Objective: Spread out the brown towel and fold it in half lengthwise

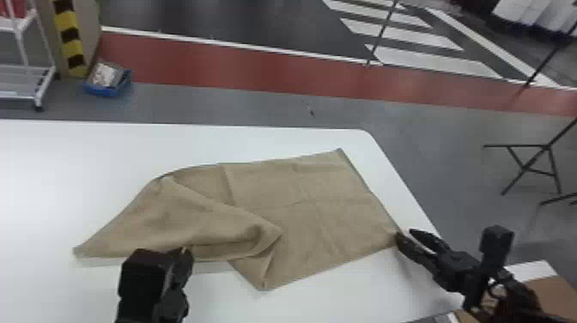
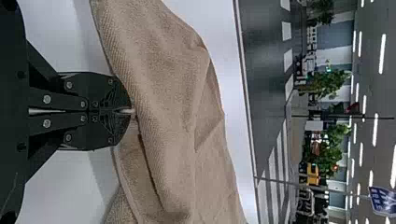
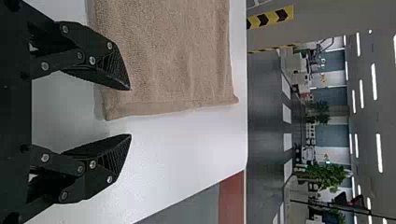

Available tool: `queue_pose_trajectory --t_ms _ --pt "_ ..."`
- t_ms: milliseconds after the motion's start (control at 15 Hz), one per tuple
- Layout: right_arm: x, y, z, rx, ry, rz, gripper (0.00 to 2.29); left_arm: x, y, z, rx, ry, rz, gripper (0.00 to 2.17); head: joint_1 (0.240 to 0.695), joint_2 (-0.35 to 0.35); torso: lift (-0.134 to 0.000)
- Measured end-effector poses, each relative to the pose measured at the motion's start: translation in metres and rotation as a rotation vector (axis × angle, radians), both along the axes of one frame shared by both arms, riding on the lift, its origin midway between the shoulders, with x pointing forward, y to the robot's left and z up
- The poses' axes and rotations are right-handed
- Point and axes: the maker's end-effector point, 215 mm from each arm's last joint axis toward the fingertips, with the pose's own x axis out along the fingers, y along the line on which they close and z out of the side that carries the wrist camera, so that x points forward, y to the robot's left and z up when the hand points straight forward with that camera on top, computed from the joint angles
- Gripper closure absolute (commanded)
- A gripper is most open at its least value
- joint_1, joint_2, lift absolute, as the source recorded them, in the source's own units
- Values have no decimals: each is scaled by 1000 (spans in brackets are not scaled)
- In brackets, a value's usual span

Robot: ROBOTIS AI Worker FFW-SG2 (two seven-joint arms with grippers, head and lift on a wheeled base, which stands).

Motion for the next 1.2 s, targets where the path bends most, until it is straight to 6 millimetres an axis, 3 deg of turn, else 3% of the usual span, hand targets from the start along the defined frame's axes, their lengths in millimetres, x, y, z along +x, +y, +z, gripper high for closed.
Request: queue_pose_trajectory --t_ms 133,200,600,933,1200 --pt "-1 0 -2 -1 9 0 883 1 0 1 0 -1 1 1737 695 -350 -128" --pt "-1 0 -3 2 13 1 1102 1 0 1 0 -1 1 1737 695 -350 -128" --pt "-3 18 -7 89 61 44 1416 0 1 1 3 -3 -1 1737 695 -350 -128" --pt "-6 33 39 137 -23 60 1416 7 17 19 12 -42 17 1737 695 -350 -128" --pt "-7 27 76 151 -75 45 1416 12 70 47 75 -54 67 1740 695 -350 -128"
